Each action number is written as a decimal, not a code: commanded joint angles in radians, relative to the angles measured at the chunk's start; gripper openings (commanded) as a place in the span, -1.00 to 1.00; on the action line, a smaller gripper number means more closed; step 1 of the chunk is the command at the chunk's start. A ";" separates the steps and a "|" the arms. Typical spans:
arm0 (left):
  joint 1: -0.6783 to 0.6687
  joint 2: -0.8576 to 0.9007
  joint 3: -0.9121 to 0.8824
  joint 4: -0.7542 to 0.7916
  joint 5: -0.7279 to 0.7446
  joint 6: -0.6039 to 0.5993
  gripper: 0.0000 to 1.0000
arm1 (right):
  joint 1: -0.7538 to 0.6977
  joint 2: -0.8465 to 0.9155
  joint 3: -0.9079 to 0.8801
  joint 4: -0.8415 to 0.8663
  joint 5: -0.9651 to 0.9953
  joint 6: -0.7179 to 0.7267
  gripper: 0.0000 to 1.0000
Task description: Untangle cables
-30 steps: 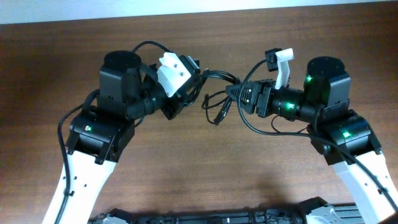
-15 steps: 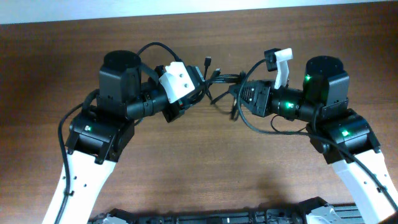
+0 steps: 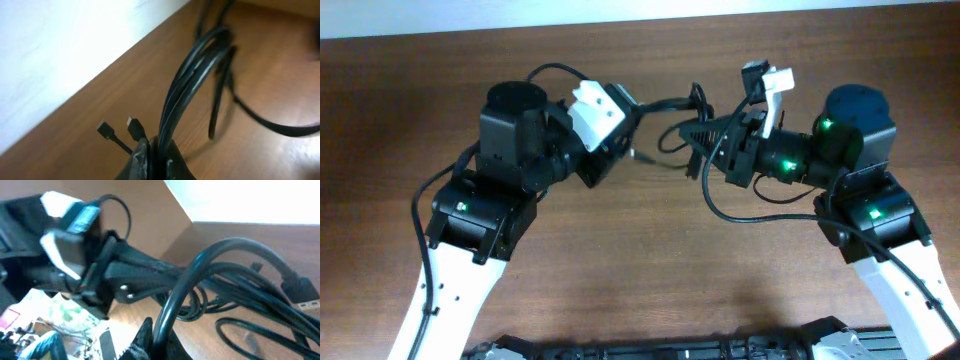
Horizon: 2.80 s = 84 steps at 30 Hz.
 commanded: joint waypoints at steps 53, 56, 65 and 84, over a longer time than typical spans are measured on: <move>0.014 -0.021 0.015 -0.003 0.149 0.080 -1.00 | -0.001 -0.092 0.017 -0.531 0.562 -0.637 0.63; 0.014 -0.040 0.015 0.005 0.150 0.080 -1.00 | -0.001 -0.091 0.017 -0.546 0.590 -0.689 0.63; 0.014 -0.166 0.015 0.009 0.179 0.080 -1.00 | -0.001 -0.087 0.017 -0.533 0.585 -0.842 0.62; 0.014 -0.246 0.015 0.027 0.258 0.080 -1.00 | -0.001 -0.063 0.017 -0.456 0.248 -0.993 -0.92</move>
